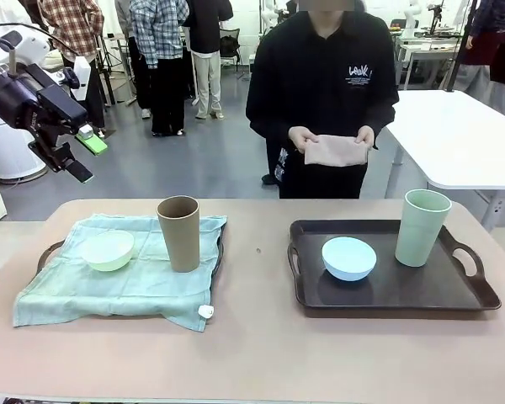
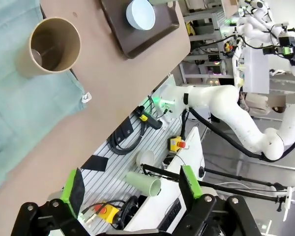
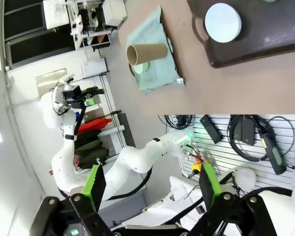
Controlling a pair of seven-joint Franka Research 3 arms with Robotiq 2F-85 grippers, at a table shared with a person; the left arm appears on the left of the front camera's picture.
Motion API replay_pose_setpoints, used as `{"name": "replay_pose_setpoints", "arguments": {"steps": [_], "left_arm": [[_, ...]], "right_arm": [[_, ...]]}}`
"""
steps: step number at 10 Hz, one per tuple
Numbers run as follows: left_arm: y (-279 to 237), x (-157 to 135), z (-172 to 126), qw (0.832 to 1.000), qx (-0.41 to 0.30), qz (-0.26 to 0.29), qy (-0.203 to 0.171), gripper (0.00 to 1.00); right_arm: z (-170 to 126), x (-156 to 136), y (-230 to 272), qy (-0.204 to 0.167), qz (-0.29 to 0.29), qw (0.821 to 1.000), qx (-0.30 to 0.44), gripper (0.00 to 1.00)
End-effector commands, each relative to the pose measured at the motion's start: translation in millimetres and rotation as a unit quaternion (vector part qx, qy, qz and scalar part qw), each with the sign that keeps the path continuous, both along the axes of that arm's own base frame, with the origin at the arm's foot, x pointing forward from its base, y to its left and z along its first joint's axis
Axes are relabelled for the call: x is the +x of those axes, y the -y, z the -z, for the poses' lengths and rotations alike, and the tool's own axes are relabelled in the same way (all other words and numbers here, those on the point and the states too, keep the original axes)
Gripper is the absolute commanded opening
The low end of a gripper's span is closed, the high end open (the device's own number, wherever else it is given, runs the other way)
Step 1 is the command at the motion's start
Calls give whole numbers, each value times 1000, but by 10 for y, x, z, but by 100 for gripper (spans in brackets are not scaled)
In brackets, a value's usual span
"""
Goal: Set up a tray with a mat and arrange the tableware.
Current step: Pick up the Picnic Bowl and Reusable plastic cup from the Handle tray in front of the human's position and hold them in the air.
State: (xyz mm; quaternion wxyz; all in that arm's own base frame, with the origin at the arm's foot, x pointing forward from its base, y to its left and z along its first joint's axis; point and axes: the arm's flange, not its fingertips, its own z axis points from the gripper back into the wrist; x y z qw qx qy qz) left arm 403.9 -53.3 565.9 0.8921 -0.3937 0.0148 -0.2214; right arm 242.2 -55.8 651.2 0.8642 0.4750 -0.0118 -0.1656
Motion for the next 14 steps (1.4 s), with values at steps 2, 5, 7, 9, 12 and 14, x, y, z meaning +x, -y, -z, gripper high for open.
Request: {"name": "replay_pose_setpoints", "arguments": {"steps": [2, 5, 7, 9, 12, 14], "left_arm": [[-183, 125, 148, 997, -77, -2, -13, 100], [-526, 261, 552, 973, -228, -29, -33, 100], [-619, 188, 775, 947, -313, 6, -69, 100], [-649, 21, 844, 931, -353, 4, -94, 100], [-629, 78, 868, 939, -334, 7, -82, 100], [-626, 31, 894, 938, -333, 2, -98, 100]], "right_arm": [[433, 466, 458, -3, -98, 992, 80, 100], [1016, 927, 823, 1, -226, 965, 134, 100], [1171, 1028, 808, 5, -241, 957, 161, 100], [1160, 1014, 792, 22, -249, 949, 191, 100], [1267, 1051, 754, 9, -247, 953, 177, 100], [1267, 1051, 754, 9, -247, 953, 177, 100]]}}
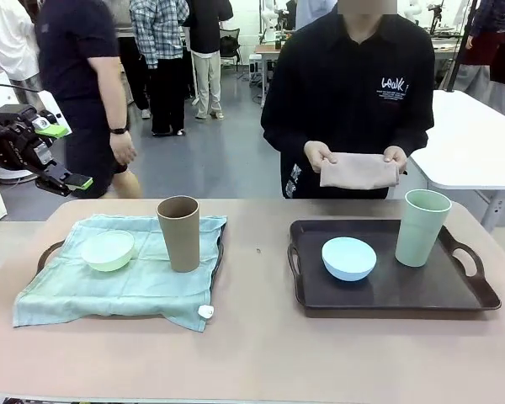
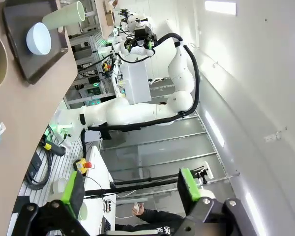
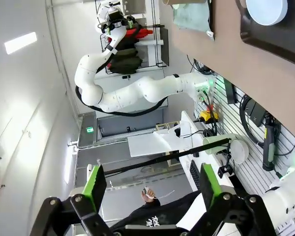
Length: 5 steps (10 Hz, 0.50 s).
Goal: Set up a tray with a mat and arrange the tableware.
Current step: Pick up the Picnic Bowl and Reusable plastic cup from the Handle tray in front of the human's position and hold them in the air.
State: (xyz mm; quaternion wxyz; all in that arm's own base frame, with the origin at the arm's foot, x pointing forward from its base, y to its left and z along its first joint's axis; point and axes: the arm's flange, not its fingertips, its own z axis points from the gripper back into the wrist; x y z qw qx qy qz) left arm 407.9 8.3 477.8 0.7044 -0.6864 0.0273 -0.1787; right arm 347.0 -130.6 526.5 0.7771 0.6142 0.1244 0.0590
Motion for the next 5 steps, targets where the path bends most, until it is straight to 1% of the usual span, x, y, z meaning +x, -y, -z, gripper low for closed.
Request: {"name": "replay_pose_setpoints", "arguments": {"steps": [1, 2, 3, 4, 5], "left_arm": [[19, 49, -20, 992, 5, -113, -56, 100], [81, 48, -51, 975, 1, -197, -99, 100], [112, 0, -94, 967, 3, -234, -98, 100], [161, -68, -171, 975, 4, -201, -96, 100], [-112, 155, 46, 982, 12, -170, -82, 100]], "right_arm": [[20, 3, 6, -3, -1, 1000, -6, 100], [20, 3, 6, -3, -1, 1000, -6, 100], [20, 3, 6, -3, -1, 1000, -6, 100], [20, 3, 6, -3, -1, 1000, -6, 100], [20, 3, 6, -3, -1, 1000, -6, 100]]}}
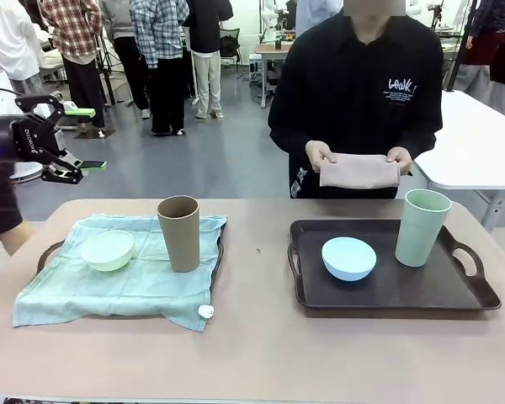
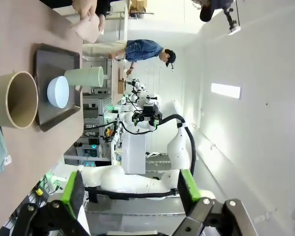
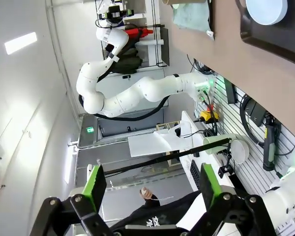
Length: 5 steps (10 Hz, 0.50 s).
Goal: Set up a tray with a mat and arrange the tableware.
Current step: Pick up the Picnic Bowl and Reusable plastic cup from the Handle tray in front of the human's position and hold them in the air.
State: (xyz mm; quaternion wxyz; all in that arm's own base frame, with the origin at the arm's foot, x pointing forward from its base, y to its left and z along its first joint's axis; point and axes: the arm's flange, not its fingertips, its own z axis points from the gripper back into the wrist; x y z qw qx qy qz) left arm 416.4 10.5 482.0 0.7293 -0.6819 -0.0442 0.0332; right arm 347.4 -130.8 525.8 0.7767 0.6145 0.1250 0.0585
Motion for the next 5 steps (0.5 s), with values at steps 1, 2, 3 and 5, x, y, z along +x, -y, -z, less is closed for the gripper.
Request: {"name": "replay_pose_setpoints", "arguments": {"steps": [1, 2, 3, 5], "left_arm": [[-90, 70, 89, 999, -2, 33, 12, 100], [-90, 70, 89, 999, -2, 33, 12, 100], [-90, 70, 89, 999, -2, 33, 12, 100], [-90, 70, 89, 999, -2, 33, 12, 100]], "right_arm": [[13, 0, 3, -2, -1, 1000, -6, 100], [13, 0, 3, -2, -1, 1000, -6, 100], [13, 0, 3, -2, -1, 1000, -6, 100], [13, 0, 3, -2, -1, 1000, -6, 100]]}}
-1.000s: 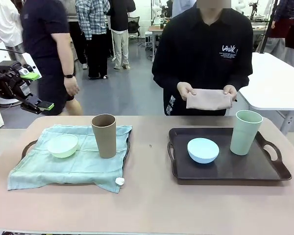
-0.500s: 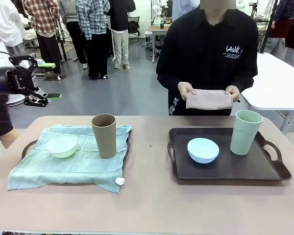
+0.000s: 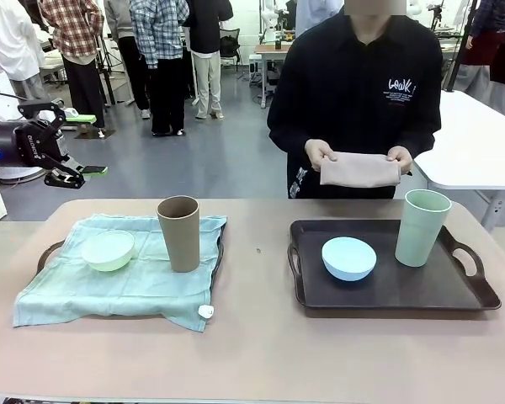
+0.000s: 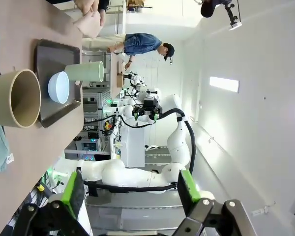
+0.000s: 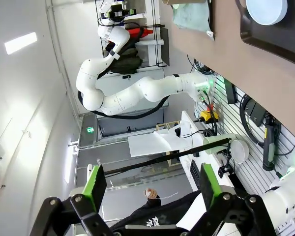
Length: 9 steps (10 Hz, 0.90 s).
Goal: Set up a tray with a mat and arrange the tableware.
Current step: Pick up the Picnic Bowl and Reusable plastic cup from the Handle tray in front of the human's position and hold them in the air.
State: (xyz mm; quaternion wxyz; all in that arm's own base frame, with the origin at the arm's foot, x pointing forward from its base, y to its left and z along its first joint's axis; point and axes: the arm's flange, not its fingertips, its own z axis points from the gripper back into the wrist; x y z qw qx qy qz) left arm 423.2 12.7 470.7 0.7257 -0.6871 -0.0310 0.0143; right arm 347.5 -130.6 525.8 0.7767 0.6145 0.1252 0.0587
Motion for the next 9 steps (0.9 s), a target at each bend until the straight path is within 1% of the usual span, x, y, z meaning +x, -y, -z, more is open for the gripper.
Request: {"name": "replay_pose_setpoints", "arguments": {"steps": [1, 6, 7, 8, 9], "left_arm": [[-68, 2, -25, 1000, 4, 10, 8, 100], [-68, 2, -25, 1000, 4, 10, 8, 100], [-17, 3, -11, 1000, 0, -1, 1, 100], [361, -60, -189, 997, -19, 72, -30, 100], [769, -172, -395, 993, 35, 113, -9, 100]], "right_arm": [[13, -1, 5, -2, -1, 1000, -6, 100], [13, -1, 5, -2, -1, 1000, -6, 100], [0, 0, 0, 0, 0, 1000, 0, 100], [-80, 222, 106, 64, -4, 997, -38, 100], [-141, 459, 252, 125, -13, 986, -109, 100]]}}
